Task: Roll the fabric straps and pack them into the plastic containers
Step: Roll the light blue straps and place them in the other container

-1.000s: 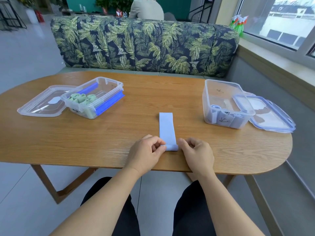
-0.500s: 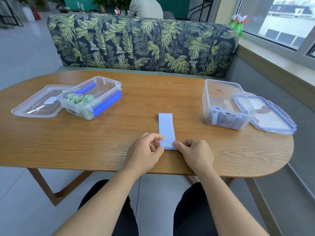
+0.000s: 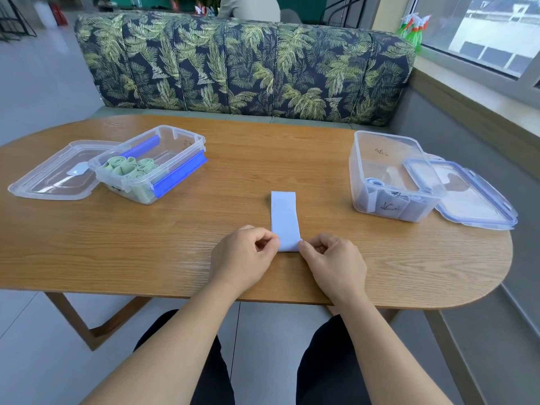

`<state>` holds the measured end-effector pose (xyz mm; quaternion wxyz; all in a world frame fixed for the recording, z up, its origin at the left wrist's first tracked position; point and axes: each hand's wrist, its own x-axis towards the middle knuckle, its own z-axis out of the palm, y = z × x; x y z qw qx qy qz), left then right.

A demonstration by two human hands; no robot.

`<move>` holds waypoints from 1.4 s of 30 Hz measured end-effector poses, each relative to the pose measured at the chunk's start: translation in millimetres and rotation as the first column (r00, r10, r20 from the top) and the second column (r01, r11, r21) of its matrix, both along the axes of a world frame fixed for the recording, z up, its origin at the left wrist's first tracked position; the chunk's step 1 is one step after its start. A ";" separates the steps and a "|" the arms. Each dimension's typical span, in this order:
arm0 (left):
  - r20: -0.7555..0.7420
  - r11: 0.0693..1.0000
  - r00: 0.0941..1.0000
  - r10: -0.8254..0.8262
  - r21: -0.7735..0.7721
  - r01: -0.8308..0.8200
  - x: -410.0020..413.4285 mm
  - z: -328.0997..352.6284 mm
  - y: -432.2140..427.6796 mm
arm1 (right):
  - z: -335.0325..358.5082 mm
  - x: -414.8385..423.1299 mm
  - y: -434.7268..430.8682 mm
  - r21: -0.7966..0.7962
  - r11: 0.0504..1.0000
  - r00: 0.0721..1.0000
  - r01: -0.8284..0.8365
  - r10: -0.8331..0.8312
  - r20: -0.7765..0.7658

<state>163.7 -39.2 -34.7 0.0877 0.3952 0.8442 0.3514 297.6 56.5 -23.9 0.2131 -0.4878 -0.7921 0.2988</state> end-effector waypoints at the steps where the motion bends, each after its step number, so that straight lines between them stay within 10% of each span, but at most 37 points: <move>1: 0.000 1.000 1.000 0.002 -0.001 -0.002 -0.3 0.1 0.4 | -0.1 -0.6 0.2 0.006 1.000 1.000 -0.005 0.005 -0.001; 42: 0.099 0.997 0.994 -0.050 -0.061 0.056 36.5 9.2 -35.0 | 7.5 25.3 -23.6 -0.057 0.998 0.997 -0.033 0.037 0.074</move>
